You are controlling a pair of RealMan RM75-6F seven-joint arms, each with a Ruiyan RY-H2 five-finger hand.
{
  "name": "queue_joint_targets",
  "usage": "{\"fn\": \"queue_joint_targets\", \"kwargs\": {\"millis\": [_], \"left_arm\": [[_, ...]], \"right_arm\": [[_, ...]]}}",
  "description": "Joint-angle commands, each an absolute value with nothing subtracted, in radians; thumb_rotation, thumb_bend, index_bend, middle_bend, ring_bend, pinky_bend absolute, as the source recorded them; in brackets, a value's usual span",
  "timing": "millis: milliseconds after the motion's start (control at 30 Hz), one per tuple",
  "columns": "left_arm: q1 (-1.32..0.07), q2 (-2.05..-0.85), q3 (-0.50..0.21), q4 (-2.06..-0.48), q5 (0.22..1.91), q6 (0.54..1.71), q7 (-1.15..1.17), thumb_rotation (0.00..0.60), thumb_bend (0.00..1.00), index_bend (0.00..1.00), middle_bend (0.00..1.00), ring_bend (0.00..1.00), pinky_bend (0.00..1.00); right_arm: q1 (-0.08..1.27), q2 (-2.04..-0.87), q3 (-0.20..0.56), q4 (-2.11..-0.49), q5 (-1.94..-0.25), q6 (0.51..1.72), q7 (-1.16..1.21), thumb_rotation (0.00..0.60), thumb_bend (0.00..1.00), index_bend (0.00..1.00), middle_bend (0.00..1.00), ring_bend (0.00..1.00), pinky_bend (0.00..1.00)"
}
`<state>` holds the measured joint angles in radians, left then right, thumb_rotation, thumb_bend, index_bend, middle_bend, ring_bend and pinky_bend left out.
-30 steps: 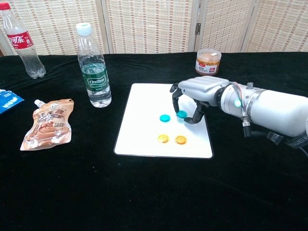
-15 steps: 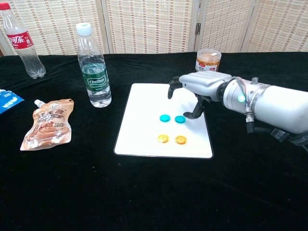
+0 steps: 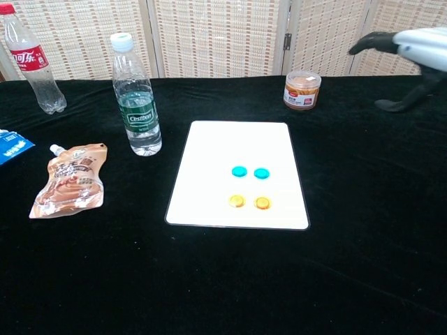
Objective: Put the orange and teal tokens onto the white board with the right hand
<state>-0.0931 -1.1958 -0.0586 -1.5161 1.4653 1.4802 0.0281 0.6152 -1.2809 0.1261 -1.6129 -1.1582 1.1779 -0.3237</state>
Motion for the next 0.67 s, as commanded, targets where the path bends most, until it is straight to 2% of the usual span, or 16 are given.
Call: {"fn": "queue_joint_targets", "kwargs": {"millis": [33,100,267,533,667], "left_arm": [[-0.094,-1.193,-0.059,-1.527,1.472,1.485,0.039,0.600,0.17,0.13,0.03,0.01,0.00],[-0.094,-1.192,-0.060,-1.537,1.474,1.489,0.046,0.600,0.17,0.13,0.03,0.01,0.00],[-0.093,-1.189,-0.062,-1.563,1.480,1.502,0.062,0.600,0.17,0.13,0.03,0.01,0.00],[-0.087,-1.176,-0.051,-1.612,1.493,1.510,0.104,0.600,0.17,0.13,0.03,0.01,0.00],[-0.085,-1.175,-0.050,-1.625,1.503,1.521,0.113,0.600,0.17,0.13,0.03,0.01,0.00]], "right_arm": [[0.512,-1.183,0.063,-1.675,-1.228,1.254,-0.242,0.600,0.43,0.04,0.01,0.00,0.00],[0.470,-1.152,0.039,-1.688,-1.256,1.285,-0.207,0.600,0.43,0.01,0.00,0.00,0.00],[0.350,-1.092,-0.016,-1.695,-1.343,1.397,-0.098,0.600,0.43,0.00,0.00,0.00,0.00],[0.194,-1.102,-0.070,-1.650,-1.443,1.553,-0.001,0.600,0.43,0.00,0.00,0.00,0.00],[0.158,-1.114,-0.080,-1.637,-1.480,1.580,0.011,0.600,0.43,0.00,0.00,0.00,0.00]]}}
